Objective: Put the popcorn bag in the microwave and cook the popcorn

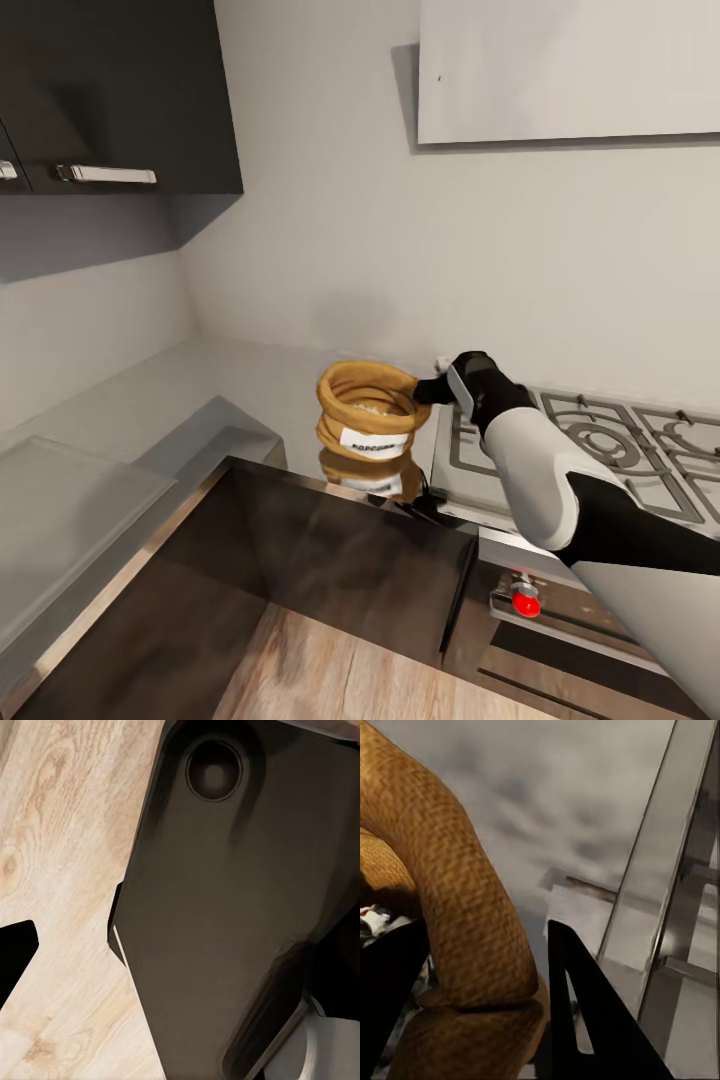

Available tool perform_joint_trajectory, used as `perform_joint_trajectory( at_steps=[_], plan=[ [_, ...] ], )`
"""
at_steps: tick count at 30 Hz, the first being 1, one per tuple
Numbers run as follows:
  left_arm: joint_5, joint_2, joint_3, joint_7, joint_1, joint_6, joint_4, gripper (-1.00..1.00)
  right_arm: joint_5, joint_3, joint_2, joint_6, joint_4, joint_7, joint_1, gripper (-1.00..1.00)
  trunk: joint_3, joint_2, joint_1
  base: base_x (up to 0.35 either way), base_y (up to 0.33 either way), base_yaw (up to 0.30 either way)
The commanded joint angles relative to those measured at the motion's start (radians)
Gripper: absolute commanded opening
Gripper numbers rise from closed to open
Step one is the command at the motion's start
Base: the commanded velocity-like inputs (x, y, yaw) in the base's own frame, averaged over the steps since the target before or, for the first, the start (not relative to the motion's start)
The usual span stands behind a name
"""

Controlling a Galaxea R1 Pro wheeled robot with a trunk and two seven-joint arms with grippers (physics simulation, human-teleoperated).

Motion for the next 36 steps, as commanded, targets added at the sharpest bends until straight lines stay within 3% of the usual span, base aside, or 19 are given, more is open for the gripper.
perform_joint_trajectory(
  at_steps=[1,7,9,16,18,22,36],
  plan=[
    [0.004,0.000,0.002,0.002,0.000,-0.003,0.000,1.00,0.021,-0.008,0.004,0.033,-0.008,0.000,0.000,-1.00,-0.001,-0.001,0.000,0.000,0.000,0.000],
    [0.004,0.000,0.002,0.002,0.000,-0.003,0.000,1.00,0.021,-0.028,0.010,0.190,-0.160,-0.011,0.000,-1.00,-0.001,-0.001,0.000,0.000,0.000,0.000],
    [0.004,-0.001,0.002,0.002,0.000,-0.003,0.000,1.00,0.032,-0.021,0.008,0.295,-0.224,-0.012,0.000,-1.00,-0.001,-0.001,0.000,0.000,0.000,0.000],
    [0.004,-0.005,0.005,0.012,0.000,-0.037,0.002,1.00,0.038,-0.013,0.001,0.295,-0.245,-0.076,0.000,-1.00,-0.001,-0.001,0.000,-0.131,0.000,0.000],
    [0.004,-0.006,0.004,0.013,0.000,-0.043,0.004,1.00,0.038,0.009,-0.001,0.295,-0.245,-0.088,0.000,-1.00,-0.001,-0.001,0.000,-0.338,0.000,0.000],
    [0.001,-0.009,0.002,0.014,0.000,-0.043,0.011,1.00,0.037,0.038,-0.003,0.295,-0.246,-0.091,0.000,-1.00,-0.001,-0.001,0.000,-0.345,0.000,0.000],
    [0.004,-0.011,0.003,0.016,0.000,-0.043,0.017,1.00,0.028,0.041,0.000,0.295,-0.302,-0.084,0.000,-1.00,-0.001,-0.001,0.000,-0.346,-0.016,0.000]
  ],
)
